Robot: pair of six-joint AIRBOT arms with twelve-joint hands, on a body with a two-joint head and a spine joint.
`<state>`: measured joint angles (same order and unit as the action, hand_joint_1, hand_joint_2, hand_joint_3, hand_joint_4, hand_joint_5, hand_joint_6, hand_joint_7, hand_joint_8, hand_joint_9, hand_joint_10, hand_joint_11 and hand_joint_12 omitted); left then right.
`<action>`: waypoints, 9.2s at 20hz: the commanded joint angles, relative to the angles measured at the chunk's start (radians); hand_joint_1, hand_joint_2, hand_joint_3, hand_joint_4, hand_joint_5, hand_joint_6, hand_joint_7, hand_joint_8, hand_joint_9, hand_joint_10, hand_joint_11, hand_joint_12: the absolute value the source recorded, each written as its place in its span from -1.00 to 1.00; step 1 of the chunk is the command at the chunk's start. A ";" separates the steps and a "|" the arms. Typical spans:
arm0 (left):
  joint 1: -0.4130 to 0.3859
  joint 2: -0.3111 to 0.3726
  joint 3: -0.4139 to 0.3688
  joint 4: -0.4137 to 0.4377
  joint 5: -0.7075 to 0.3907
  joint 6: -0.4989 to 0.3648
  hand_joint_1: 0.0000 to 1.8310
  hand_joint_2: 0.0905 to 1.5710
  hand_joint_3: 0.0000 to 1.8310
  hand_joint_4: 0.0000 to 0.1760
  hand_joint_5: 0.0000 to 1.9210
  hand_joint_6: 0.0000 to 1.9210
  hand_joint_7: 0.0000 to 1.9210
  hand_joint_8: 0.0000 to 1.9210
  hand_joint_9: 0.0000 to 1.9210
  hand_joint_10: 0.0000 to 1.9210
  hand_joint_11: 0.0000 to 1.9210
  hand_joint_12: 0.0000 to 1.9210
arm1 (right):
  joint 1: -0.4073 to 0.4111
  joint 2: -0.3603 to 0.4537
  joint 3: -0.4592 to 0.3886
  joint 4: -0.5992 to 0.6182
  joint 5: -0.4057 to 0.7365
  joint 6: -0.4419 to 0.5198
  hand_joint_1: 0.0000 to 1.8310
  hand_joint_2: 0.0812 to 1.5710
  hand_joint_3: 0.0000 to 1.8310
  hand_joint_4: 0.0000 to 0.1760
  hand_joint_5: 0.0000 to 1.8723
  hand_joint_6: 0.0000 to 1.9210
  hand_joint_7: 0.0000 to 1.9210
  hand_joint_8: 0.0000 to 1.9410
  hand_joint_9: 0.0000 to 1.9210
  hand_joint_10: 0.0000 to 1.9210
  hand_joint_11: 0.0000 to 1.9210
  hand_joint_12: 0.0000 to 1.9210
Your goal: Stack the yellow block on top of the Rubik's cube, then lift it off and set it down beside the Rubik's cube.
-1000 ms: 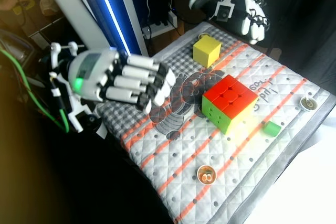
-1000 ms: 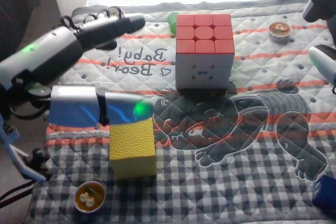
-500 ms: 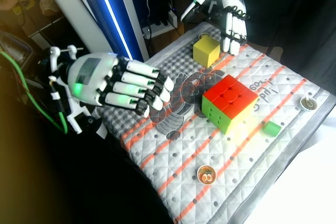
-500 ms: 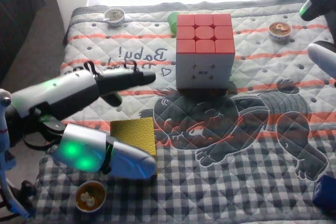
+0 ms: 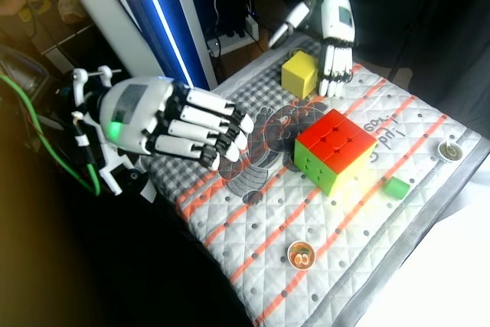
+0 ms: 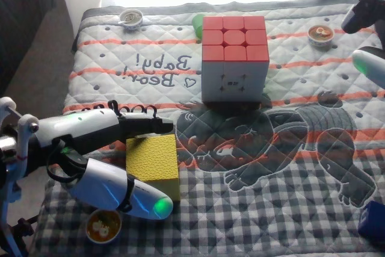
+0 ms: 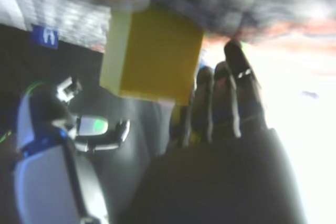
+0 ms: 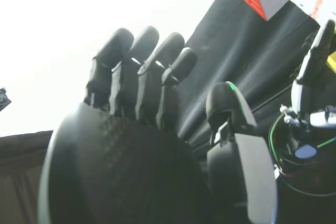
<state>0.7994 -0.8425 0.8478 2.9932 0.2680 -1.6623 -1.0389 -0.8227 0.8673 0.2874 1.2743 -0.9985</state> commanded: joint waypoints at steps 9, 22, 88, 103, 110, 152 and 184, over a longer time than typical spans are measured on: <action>-0.004 -0.030 0.026 0.019 0.081 -0.002 0.20 0.48 -1.00 -1.00 -0.12 0.22 -0.41 -0.97 -0.61 -0.94 -1.00 0.25 | 0.017 0.002 0.003 -0.015 0.123 0.003 0.08 0.71 -1.00 -1.00 -0.39 0.66 -0.42 0.07 -0.62 0.38 -0.91 1.00; -0.071 0.023 0.010 -0.043 0.553 -0.033 0.10 0.49 -1.00 -0.52 -0.14 0.30 -0.22 -0.96 -0.75 -0.19 -1.00 0.41 | 0.009 -0.006 0.004 -0.008 0.124 0.003 -0.14 0.73 -1.00 -1.00 -0.48 0.27 -0.41 0.26 -0.58 0.56 -0.79 1.00; -0.084 -0.034 0.073 -0.194 0.786 -0.034 -0.51 0.40 -1.00 -0.06 -0.89 -0.98 -0.77 -0.97 -1.00 -0.23 -1.00 0.70 | 0.350 -0.194 0.208 -0.090 -0.160 0.003 -0.48 -0.04 -1.00 -1.00 -0.78 -0.97 -0.72 -0.99 -0.82 -0.78 -1.00 -0.07; -0.031 -0.033 0.045 -0.236 0.846 -0.036 -0.40 0.52 -1.00 -0.38 -0.85 -0.97 -0.73 -0.95 -1.00 -0.17 -1.00 0.64 | 0.504 -0.368 0.391 -0.089 -0.426 0.004 -0.42 0.04 -1.00 -1.00 -0.88 -1.00 -0.90 -1.00 -0.94 -1.00 -1.00 -0.59; -0.021 -0.032 0.036 -0.236 0.865 -0.038 -0.30 0.53 -1.00 -0.87 -0.78 -0.95 -0.70 -0.93 -1.00 -0.11 -1.00 0.60 | 0.504 -0.400 0.424 -0.082 -0.496 0.004 -0.57 0.13 -0.97 -1.00 -0.78 -0.99 -0.75 -0.98 -0.79 -0.95 -1.00 -0.11; 0.136 0.025 -0.036 -0.343 1.049 -0.057 -0.26 0.69 -1.00 -0.75 -1.00 -0.21 -0.94 -0.11 -1.00 0.12 -1.00 0.82 | -0.050 -0.101 0.037 -0.046 -0.021 0.014 0.29 0.54 -1.00 -1.00 -0.21 0.37 -0.14 0.43 -0.29 0.63 -0.50 1.00; -0.032 0.065 -0.009 -0.056 1.300 -0.195 -0.70 0.55 -1.00 -0.53 -0.74 -0.95 -0.60 -0.99 -0.61 -0.67 -0.97 0.36 | 0.102 0.018 -0.016 -0.038 0.487 -0.139 -0.86 0.75 -1.00 -0.38 -0.94 -0.32 -0.64 -0.98 -0.65 -0.81 -1.00 0.15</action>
<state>0.7712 -0.7811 0.8394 2.8964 1.4548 -1.8542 -0.9356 -0.8021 0.8497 0.2665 1.6688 -1.1343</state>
